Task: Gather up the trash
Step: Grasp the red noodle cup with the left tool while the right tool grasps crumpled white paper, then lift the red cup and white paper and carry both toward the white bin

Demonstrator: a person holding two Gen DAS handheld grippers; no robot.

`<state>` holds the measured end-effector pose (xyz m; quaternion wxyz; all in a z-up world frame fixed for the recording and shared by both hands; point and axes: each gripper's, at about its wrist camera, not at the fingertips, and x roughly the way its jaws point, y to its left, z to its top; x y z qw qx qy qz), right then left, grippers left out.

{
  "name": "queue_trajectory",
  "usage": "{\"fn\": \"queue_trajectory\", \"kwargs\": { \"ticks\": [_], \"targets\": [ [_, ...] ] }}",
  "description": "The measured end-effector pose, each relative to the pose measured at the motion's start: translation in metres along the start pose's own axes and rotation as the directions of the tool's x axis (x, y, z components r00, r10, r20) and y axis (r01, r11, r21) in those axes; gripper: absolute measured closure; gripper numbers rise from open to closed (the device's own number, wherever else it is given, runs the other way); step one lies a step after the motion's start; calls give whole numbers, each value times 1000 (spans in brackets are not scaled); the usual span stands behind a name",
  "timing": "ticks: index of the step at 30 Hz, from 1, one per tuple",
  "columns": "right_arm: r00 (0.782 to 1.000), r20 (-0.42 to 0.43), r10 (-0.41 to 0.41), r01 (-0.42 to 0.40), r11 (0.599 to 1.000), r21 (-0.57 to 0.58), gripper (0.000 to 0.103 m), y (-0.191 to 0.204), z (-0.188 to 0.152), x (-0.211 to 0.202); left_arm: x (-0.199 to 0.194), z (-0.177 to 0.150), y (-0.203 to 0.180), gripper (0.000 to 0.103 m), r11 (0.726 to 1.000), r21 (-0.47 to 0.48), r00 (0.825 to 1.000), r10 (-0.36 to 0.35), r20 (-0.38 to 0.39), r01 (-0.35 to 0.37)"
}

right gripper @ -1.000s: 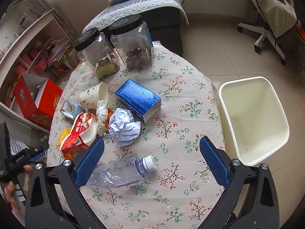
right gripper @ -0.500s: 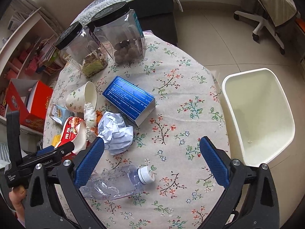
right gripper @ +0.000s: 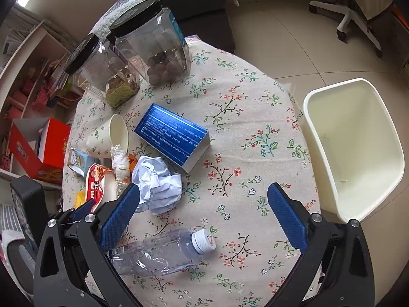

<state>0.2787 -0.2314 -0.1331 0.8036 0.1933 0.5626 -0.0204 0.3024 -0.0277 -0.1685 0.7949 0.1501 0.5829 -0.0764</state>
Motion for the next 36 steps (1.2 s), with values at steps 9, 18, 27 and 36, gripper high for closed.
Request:
{"fn": "queue_trajectory", "kwargs": {
  "ticks": [9, 18, 27, 36],
  "targets": [
    [995, -89, 36, -45, 995, -93, 27, 43, -10, 38, -59, -11, 49, 93, 984, -143, 977, -73, 198, 103],
    [991, -123, 47, -62, 991, -119, 81, 54, -13, 58, -86, -21, 58, 93, 976, -151, 935, -99, 341, 158],
    [998, -28, 61, -65, 983, -174, 85, 58, -16, 30, -90, -26, 61, 95, 970, -179, 924, -88, 372, 164],
    [996, 46, 77, -69, 987, -145, 85, 43, -10, 4, -87, -27, 62, 97, 964, -181, 929, -123, 349, 196]
  ]
}}
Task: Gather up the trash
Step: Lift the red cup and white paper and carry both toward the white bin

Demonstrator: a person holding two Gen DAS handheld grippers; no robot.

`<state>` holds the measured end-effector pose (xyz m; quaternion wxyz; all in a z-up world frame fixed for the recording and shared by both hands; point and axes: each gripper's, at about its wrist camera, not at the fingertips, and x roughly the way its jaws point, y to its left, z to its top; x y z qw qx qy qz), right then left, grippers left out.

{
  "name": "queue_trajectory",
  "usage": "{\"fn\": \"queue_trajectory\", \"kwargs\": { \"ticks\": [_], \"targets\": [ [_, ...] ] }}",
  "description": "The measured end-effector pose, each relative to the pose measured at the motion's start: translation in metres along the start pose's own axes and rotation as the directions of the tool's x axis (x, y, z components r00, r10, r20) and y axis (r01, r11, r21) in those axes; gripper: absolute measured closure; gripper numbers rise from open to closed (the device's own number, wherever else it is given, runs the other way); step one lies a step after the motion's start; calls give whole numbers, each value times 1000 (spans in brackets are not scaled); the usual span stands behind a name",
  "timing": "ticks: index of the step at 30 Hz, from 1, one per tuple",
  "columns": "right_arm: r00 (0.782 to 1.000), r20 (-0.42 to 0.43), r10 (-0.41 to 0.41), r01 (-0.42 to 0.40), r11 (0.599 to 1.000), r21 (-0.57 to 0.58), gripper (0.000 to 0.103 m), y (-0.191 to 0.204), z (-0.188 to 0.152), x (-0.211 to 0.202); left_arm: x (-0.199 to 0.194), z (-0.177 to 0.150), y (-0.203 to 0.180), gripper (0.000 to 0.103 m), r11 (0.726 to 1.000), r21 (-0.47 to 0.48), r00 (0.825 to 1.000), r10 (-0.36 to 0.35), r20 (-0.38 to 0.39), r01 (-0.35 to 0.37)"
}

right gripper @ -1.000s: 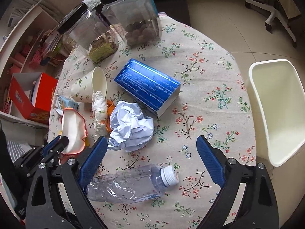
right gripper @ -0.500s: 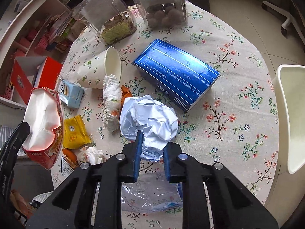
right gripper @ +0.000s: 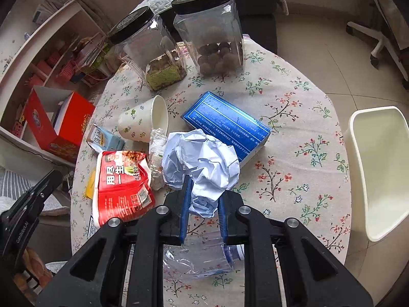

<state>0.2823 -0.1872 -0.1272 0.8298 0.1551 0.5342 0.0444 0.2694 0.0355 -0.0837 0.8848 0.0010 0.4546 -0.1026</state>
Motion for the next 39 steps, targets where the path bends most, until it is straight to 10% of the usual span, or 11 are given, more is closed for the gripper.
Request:
{"fn": "queue_trajectory", "kwargs": {
  "ticks": [3, 6, 11, 18, 25, 39],
  "targets": [
    [1000, 24, 4, -4, 1000, 15, 85, -6, 2, -9, 7, -3, 1, 88, 1000, 14, 998, 11, -65, -10],
    [999, 39, 8, -9, 1000, 21, 85, -11, 2, -15, 16, -9, 20, 36, 996, -94, 989, -10, -149, -4],
    [999, 41, 18, -19, 1000, 19, 85, -12, 1, -19, 51, -31, 63, 36, 894, -438, 942, -224, -250, 96],
    [999, 40, 16, -16, 1000, -1, 85, -8, -1, -18, 93, -51, 67, 36, 767, -623, 909, -356, -219, 150],
    [999, 44, 11, -11, 1000, -1, 85, -13, 0, -19, 94, -41, 48, 75, 794, -578, 912, -360, -198, 188],
    [991, 129, 41, -31, 996, -82, 85, 9, -3, -36, 21, -10, 59, 76, 895, -439, 996, -85, 11, 81]
  ]
}}
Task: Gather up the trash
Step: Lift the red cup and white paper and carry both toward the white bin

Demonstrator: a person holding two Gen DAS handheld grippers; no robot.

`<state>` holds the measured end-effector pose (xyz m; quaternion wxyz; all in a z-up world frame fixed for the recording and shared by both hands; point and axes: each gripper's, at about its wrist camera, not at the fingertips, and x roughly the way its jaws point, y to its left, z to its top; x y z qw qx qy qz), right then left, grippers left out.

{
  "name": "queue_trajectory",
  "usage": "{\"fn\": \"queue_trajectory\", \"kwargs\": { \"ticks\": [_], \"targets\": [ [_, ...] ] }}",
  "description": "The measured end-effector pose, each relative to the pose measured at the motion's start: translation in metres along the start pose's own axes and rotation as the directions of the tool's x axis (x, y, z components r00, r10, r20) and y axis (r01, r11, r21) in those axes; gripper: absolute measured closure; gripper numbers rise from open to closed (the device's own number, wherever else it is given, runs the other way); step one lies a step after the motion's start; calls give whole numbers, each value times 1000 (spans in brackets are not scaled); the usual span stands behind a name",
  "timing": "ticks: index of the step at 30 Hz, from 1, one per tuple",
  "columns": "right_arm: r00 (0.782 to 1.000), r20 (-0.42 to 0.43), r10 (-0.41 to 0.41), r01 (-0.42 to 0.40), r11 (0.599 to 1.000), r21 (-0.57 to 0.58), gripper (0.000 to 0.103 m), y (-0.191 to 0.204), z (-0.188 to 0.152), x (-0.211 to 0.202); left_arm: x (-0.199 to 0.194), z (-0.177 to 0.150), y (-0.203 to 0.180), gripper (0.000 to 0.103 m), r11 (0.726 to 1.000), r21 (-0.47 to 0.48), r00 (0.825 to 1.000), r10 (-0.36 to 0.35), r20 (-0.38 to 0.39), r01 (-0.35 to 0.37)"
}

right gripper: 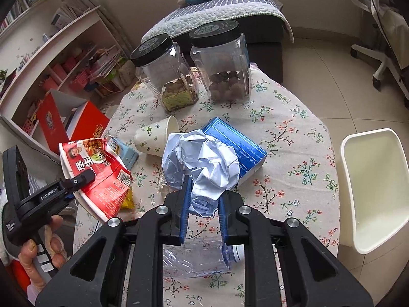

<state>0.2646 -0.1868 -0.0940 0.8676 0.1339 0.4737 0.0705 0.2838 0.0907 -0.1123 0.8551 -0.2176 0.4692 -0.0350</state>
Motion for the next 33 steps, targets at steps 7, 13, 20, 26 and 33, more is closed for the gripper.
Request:
{"fn": "queue_trajectory", "kwargs": {
  "ticks": [7, 13, 20, 26, 33],
  "targets": [
    [995, 102, -20, 24, 999, -32, 85, 1, 2, -19, -22, 1, -22, 76, 983, 121, 978, 113, 177, -135],
    [979, 194, -56, 70, 995, -65, 85, -3, 2, -39, -35, -10, -40, 76, 965, 190, 956, 127, 263, -180],
    [952, 278, -128, 150, 987, -60, 85, -20, -2, -63, -40, -21, -60, 76, 955, 234, 947, 107, 302, -182],
    [903, 363, -230, 245, 969, 5, 85, -51, 0, -91, -40, -34, -80, 76, 945, 276, 944, 80, 319, -174],
    [847, 384, -367, 360, 928, 95, 85, -101, 3, -112, -38, -51, -116, 76, 915, 367, 945, 46, 325, -170]
  ]
}}
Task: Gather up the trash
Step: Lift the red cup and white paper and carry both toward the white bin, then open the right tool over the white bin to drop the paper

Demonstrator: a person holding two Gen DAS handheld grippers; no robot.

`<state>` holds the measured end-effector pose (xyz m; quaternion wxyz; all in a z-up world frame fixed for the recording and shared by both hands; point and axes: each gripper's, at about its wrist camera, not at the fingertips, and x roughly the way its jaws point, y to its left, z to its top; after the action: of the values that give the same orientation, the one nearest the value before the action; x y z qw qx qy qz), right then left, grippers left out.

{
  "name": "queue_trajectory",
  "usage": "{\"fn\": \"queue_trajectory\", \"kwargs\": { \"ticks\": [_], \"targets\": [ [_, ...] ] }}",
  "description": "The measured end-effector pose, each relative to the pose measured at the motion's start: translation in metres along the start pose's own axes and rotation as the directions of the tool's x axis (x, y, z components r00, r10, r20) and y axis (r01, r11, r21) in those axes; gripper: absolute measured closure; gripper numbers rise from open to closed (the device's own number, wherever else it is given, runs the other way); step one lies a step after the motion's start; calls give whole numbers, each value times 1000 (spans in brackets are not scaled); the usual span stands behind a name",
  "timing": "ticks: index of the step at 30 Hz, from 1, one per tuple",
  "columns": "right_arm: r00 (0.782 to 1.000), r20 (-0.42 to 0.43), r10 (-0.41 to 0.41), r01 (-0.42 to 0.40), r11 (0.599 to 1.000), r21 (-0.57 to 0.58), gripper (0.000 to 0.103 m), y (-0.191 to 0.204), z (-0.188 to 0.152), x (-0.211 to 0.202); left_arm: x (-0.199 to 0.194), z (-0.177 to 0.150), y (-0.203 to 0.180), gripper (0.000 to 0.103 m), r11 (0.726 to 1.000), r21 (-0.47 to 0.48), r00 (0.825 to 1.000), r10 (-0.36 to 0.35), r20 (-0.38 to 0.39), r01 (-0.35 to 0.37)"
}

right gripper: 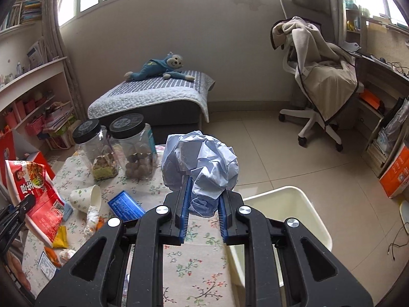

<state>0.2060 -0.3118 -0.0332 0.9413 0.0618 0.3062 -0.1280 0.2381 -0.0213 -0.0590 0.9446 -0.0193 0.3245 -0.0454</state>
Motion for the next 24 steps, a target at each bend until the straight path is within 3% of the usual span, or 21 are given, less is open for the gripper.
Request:
{"fn": "queue_trajectory", "kwargs": {
  "ticks": [5, 11, 12, 15, 18, 19, 24],
  "targets": [
    [996, -36, -84, 86, 995, 49, 85, -40, -2, 10, -2, 3, -31, 75, 999, 27, 999, -46, -3, 46],
    [986, -105, -126, 138, 984, 115, 83, -80, -6, 23, -2, 5, -79, 75, 992, 69, 994, -104, -13, 105],
    [985, -106, -138, 151, 981, 123, 78, -86, -7, 22, -2, 5, -88, 75, 990, 76, 993, -115, -15, 116],
    [980, -88, -176, 189, 965, 182, 44, -108, -6, 16, -2, 6, -116, 75, 983, 98, 988, -153, -21, 154],
    [978, -70, -196, 208, 943, 260, 35, -131, -3, 7, -2, 7, -144, 75, 975, 115, 981, -191, -30, 193],
    [975, -60, -216, 224, 932, 285, 28, -139, -2, 2, -2, 7, -155, 75, 971, 120, 978, -204, -35, 207],
    [930, 0, -368, 345, 872, 346, 10, -166, -3, -20, -1, 5, -203, 75, 951, 148, 962, -266, -61, 272]
  ]
}}
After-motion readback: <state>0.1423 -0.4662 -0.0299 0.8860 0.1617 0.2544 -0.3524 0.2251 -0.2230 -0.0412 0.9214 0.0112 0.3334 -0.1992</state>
